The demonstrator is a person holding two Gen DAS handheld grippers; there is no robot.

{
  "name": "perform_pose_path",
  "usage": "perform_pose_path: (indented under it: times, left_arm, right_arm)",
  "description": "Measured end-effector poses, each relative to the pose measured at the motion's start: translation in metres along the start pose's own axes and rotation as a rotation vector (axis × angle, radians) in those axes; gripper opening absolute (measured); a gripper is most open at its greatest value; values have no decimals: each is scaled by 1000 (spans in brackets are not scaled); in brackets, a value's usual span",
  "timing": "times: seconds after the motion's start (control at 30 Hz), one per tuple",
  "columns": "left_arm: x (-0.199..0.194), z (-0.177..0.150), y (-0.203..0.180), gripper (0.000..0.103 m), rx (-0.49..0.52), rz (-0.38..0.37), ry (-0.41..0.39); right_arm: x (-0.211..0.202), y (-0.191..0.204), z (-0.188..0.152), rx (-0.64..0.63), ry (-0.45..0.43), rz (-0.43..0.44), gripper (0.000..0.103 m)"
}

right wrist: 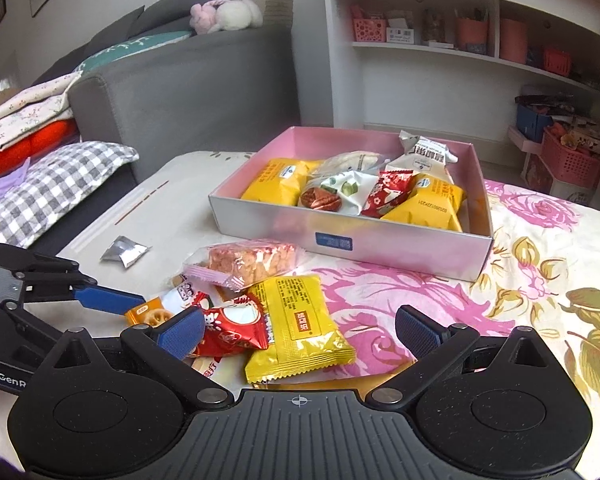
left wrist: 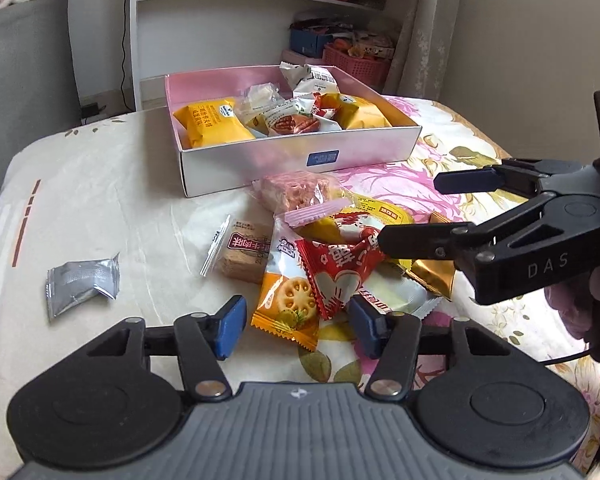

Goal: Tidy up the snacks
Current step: 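Withdraw both tools from the box back toward the loose snacks, then grasp an orange cracker packet with the left tool while the right tool grasps a yellow cookie packet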

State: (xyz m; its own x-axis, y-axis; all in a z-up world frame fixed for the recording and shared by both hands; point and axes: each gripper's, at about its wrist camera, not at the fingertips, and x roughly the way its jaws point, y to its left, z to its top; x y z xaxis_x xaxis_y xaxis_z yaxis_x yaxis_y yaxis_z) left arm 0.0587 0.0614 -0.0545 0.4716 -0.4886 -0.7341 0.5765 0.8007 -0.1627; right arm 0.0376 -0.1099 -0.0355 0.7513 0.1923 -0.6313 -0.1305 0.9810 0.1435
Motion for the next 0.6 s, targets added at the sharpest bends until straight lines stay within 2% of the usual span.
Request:
perform_pose_path:
  times: [0.13, 0.2, 0.3, 0.37, 0.47, 0.5, 0.53, 0.6]
  left_arm:
    - [0, 0, 7, 37, -53, -28, 0]
    - [0, -1, 11, 20, -80, -25, 6]
    - [-2, 0, 19, 12, -138, -52, 10]
    - [-2, 0, 22, 11, -166, -51, 12]
    - [-4, 1, 25, 9, -188, -34, 19]
    - [-5, 0, 26, 9, -191, -29, 21]
    - [-6, 1, 27, 9, -196, -23, 25]
    - [-9, 0, 31, 9, -213, -10, 29]
  right_arm:
    - [9, -1, 5, 55, 21, 15, 102]
    - [12, -3, 7, 80, 23, 12, 102]
    - [16, -9, 11, 130, 23, -3, 100]
    - [18, -14, 13, 163, 31, -2, 97]
    - [21, -17, 13, 172, 40, 6, 87]
    - [21, -16, 13, 163, 40, 6, 81]
    - [21, -15, 12, 150, 44, -7, 71]
    - [21, -15, 11, 131, 43, -40, 63]
